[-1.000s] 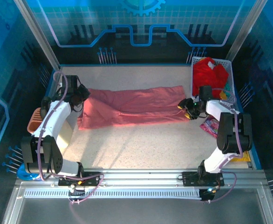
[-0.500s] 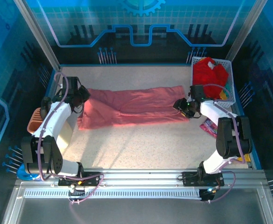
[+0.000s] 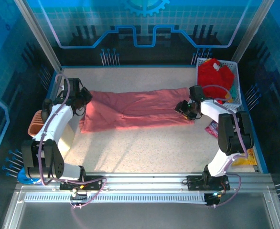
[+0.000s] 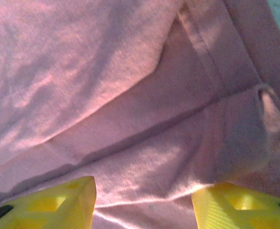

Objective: Fold and stack the t-shirts

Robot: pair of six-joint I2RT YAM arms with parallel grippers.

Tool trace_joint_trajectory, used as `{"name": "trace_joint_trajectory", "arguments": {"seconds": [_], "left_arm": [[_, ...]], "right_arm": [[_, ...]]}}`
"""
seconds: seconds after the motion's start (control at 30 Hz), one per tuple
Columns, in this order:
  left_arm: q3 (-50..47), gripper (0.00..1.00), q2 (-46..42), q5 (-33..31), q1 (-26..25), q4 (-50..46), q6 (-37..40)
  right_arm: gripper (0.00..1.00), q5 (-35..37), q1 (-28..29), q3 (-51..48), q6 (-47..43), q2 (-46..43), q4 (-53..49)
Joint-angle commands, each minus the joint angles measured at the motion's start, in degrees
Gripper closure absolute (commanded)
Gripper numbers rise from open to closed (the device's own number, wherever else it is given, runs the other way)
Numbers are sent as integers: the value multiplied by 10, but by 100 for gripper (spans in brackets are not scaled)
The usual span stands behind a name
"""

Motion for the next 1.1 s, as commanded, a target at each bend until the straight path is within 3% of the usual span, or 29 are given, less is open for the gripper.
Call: {"name": "trace_joint_trajectory", "arguments": {"seconds": [0.0, 0.3, 0.63, 1.07], "left_arm": [[-10, 100, -9, 12, 1, 15, 13], [3, 100, 5, 12, 2, 15, 14], [27, 100, 39, 19, 2, 22, 5], [132, 100, 183, -22, 4, -12, 27]], "right_arm": [[44, -1, 8, 36, 19, 29, 3], [44, -7, 10, 116, 46, 91, 4], [44, 23, 6, 111, 17, 80, -4], [44, 30, 6, 105, -11, 96, 0]]}}
